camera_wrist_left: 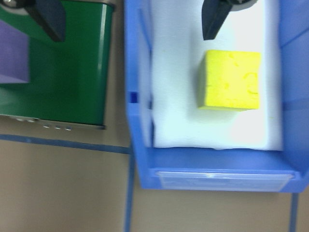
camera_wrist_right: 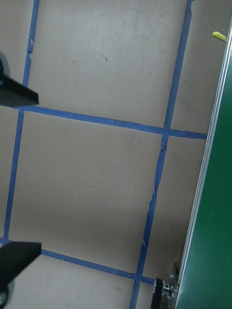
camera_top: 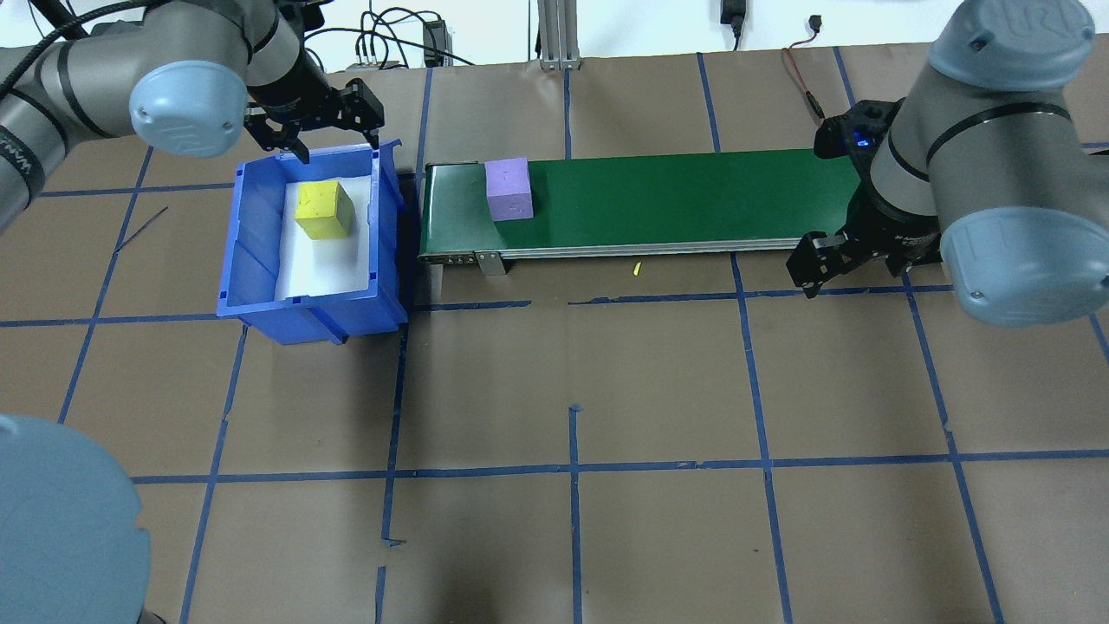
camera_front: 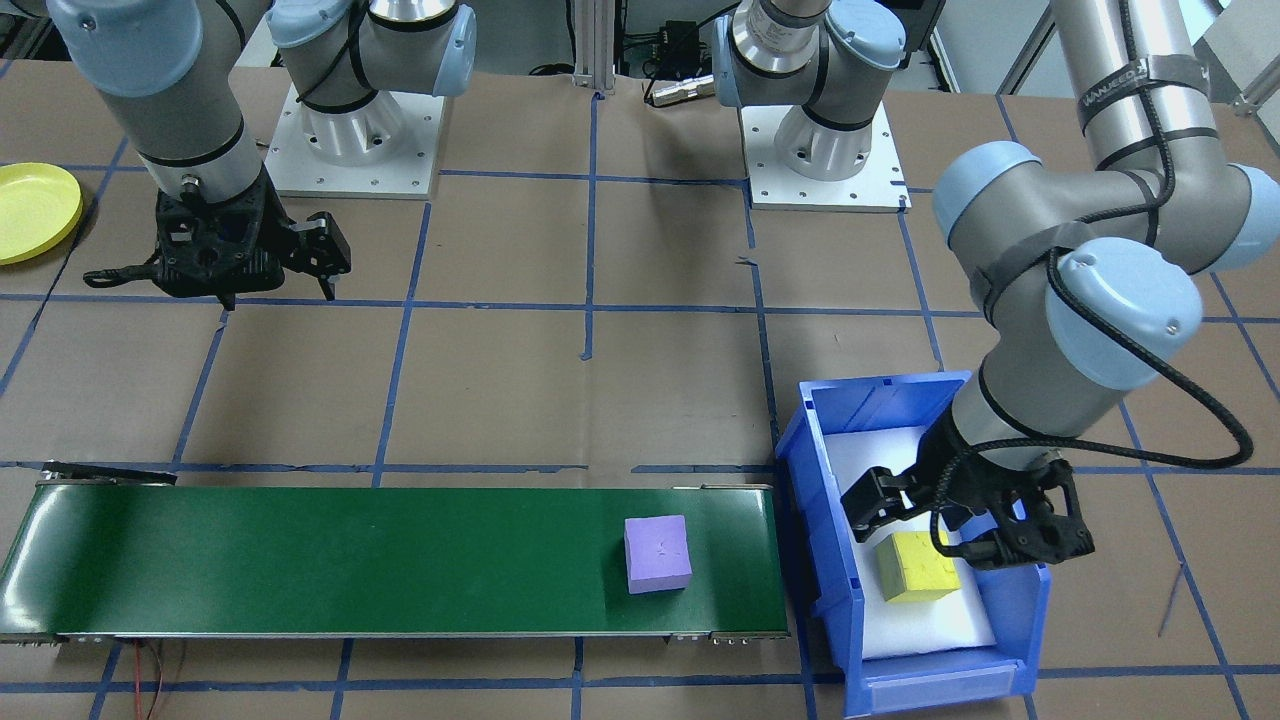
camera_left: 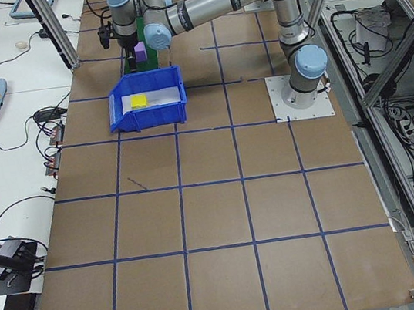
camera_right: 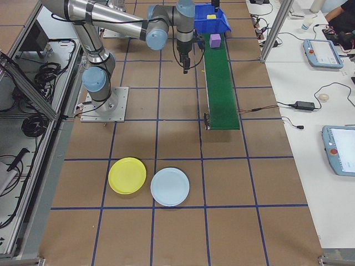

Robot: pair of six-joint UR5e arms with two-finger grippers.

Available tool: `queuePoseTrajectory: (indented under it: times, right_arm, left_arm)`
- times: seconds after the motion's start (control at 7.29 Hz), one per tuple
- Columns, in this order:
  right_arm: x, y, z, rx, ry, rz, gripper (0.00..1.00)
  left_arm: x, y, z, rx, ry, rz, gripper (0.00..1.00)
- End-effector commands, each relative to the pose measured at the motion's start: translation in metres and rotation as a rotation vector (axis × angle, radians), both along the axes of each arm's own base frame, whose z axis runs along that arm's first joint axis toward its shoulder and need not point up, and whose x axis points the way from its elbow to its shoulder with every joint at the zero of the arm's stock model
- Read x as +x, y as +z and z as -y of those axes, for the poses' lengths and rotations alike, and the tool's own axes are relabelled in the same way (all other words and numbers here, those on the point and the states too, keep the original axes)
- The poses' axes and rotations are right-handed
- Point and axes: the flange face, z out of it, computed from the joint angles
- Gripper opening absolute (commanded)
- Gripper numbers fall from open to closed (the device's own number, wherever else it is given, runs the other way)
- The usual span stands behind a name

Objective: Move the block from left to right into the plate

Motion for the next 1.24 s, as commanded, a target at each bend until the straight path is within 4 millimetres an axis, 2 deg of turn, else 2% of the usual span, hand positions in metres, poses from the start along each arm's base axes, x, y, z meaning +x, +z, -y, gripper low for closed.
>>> queuePoseTrajectory:
  times: [0.0,0.14,0.27,0.55,0.82,0.96,1.1]
  right_arm:
    - [0.001,-0.001,0.0,0.001,0.001,0.0,1.0]
    - [0.001,0.0,0.0,0.0,0.0,0.0,1.0]
    - [0.001,-0.001,0.0,0.001,0.0,0.001,1.0]
    - [0.001,-0.004,0.001,0.007,0.0,0.001,1.0]
    - [0.001,-0.004,0.001,0.007,0.0,0.001,1.0]
    - [0.001,-0.004,0.001,0.007,0.0,0.001,1.0]
    - [0.001,-0.004,0.001,0.007,0.0,0.001,1.0]
  left_arm:
    - [0.044,-0.04,0.006,0.059,-0.054,0.008,1.0]
    - [0.044,-0.065,0.002,0.097,-0.072,0.001,1.0]
    - [0.044,-0.077,0.002,0.109,-0.072,-0.003,1.0]
    - [0.045,-0.085,0.006,0.096,-0.076,0.002,1.0]
    - [0.049,-0.113,0.019,0.072,-0.073,0.007,1.0]
    - [0.049,-0.118,0.019,0.069,-0.074,0.009,0.81]
    - [0.049,-0.117,0.019,0.067,-0.075,0.008,0.56]
